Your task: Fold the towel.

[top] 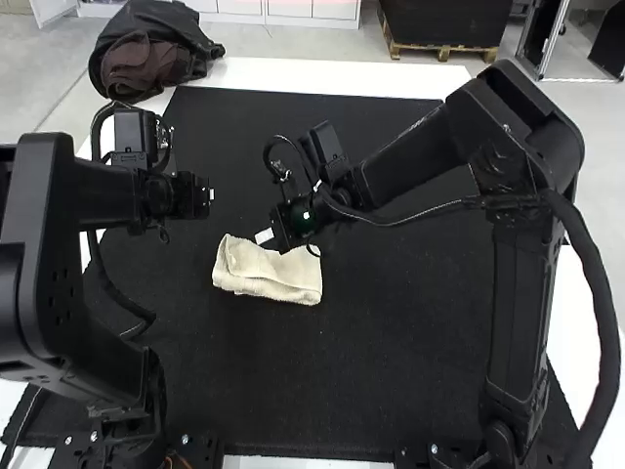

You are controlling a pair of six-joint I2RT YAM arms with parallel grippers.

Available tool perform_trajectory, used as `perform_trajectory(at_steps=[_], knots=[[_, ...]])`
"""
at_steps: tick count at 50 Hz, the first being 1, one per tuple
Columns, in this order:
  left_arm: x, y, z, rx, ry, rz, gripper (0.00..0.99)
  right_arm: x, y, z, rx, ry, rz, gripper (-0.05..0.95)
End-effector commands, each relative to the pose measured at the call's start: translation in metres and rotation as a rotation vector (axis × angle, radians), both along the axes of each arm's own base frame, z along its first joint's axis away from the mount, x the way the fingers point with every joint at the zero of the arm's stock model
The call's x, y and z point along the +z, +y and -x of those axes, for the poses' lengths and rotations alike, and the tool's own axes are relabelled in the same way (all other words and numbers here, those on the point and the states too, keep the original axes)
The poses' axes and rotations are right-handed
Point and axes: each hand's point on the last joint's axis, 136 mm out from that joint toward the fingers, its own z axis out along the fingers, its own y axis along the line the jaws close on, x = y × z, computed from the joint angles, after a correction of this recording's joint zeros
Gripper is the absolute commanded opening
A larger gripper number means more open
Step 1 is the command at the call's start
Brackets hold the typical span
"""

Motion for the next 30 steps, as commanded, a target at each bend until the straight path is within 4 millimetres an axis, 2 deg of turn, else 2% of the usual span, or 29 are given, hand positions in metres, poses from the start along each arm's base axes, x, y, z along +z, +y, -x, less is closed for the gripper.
perform_trajectory(at_steps=[1, 17, 30], knots=[[0.0, 0.003, 0.003, 0.013, -0.008, 0.004, 0.969, -0.009, 0.007, 0.003, 0.009, 0.047, -0.013, -0.02], [0.0, 0.002, 0.004, 0.014, -0.006, 0.008, 0.969, -0.018, 0.016, 0.004, 0.02, 0.067, -0.043, -0.02], [0.0, 0.002, 0.003, 0.024, -0.01, 0.021, 0.969, -0.039, 0.017, 0.01, 0.039, 0.108, -0.033, -0.02]])
